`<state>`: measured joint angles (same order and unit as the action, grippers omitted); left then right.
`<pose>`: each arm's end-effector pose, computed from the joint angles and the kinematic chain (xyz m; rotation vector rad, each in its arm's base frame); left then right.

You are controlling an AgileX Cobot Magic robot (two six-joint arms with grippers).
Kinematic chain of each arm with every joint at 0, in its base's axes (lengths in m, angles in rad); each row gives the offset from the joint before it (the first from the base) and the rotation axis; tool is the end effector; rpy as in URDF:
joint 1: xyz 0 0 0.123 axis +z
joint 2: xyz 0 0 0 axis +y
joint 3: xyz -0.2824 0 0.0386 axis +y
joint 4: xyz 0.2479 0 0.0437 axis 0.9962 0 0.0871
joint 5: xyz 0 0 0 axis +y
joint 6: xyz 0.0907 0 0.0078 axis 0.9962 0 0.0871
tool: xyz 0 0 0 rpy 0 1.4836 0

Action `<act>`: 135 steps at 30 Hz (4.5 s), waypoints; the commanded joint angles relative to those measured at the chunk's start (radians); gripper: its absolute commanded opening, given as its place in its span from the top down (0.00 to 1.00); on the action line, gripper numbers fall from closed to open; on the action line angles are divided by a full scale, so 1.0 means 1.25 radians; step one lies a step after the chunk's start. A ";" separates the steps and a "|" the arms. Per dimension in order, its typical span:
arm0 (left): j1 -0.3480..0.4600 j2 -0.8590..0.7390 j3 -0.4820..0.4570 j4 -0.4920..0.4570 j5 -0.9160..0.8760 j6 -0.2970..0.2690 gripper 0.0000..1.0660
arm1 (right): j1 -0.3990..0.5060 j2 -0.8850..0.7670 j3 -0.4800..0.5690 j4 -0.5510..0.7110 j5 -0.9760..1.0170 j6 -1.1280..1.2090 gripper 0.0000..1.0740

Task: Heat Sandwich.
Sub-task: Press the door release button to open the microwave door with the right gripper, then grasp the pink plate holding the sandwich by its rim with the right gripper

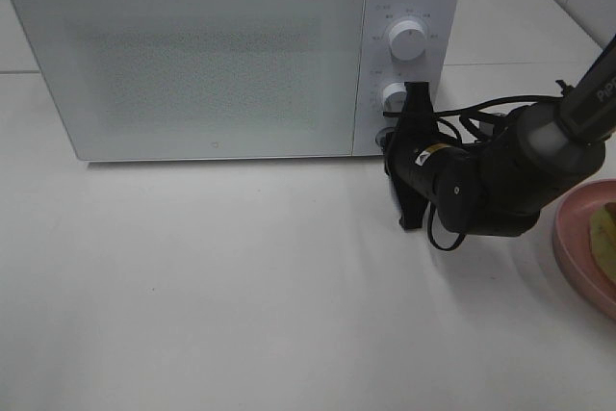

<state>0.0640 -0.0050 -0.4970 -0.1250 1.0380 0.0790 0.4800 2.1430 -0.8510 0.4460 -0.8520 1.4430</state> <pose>-0.0040 -0.0101 0.2787 0.0193 2.0138 -0.0580 0.3460 0.1469 0.0792 1.4434 1.5692 1.0994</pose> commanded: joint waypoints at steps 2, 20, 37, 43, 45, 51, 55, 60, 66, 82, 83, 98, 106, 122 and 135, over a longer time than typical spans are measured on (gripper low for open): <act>-0.003 -0.021 0.003 -0.007 -0.008 -0.001 0.06 | -0.004 0.002 -0.018 0.004 -0.074 -0.011 1.00; -0.003 -0.021 0.003 -0.007 -0.008 -0.001 0.06 | -0.004 -0.038 -0.019 0.010 -0.148 -0.042 1.00; -0.003 -0.021 0.003 -0.007 -0.008 -0.001 0.06 | -0.004 0.025 -0.100 0.051 -0.282 -0.045 0.99; -0.003 -0.021 0.003 -0.007 -0.008 -0.001 0.06 | -0.004 0.026 -0.112 0.068 -0.265 -0.078 0.99; -0.003 -0.021 0.003 -0.007 -0.008 -0.001 0.06 | -0.004 0.026 -0.112 0.068 -0.261 -0.082 0.99; -0.003 -0.021 0.003 -0.007 -0.008 -0.001 0.06 | -0.004 0.026 -0.112 0.066 -0.251 -0.084 0.99; -0.003 -0.021 0.003 -0.007 -0.008 -0.001 0.06 | -0.004 0.026 -0.111 0.061 -0.246 -0.084 0.99; -0.003 -0.021 0.003 -0.007 -0.008 -0.001 0.06 | -0.004 0.026 -0.111 0.048 -0.212 -0.084 0.99; -0.003 -0.021 0.003 -0.007 -0.008 -0.001 0.06 | -0.002 0.022 -0.096 0.051 -0.210 -0.083 0.99; -0.003 -0.021 0.003 -0.007 -0.008 -0.001 0.06 | -0.002 -0.021 -0.036 0.050 -0.152 -0.081 0.99; -0.003 -0.021 0.003 -0.007 -0.008 -0.001 0.06 | -0.002 -0.034 -0.021 0.048 -0.134 -0.081 0.99; -0.003 -0.021 0.003 -0.007 -0.008 -0.001 0.06 | -0.002 -0.194 0.128 -0.015 0.170 -0.146 0.96; -0.003 -0.021 0.003 -0.007 -0.008 -0.001 0.06 | -0.002 -0.308 0.136 -0.014 0.429 -0.422 0.95; -0.003 -0.021 0.003 -0.007 -0.008 -0.001 0.06 | -0.004 -0.472 0.134 -0.016 0.882 -1.331 0.91; -0.003 -0.021 0.003 -0.007 -0.008 -0.001 0.06 | -0.121 -0.532 0.052 -0.187 1.228 -1.276 0.68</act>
<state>0.0640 -0.0050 -0.4970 -0.1250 1.0370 0.0790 0.3480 1.4860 -0.7710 0.2630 0.6190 -0.1820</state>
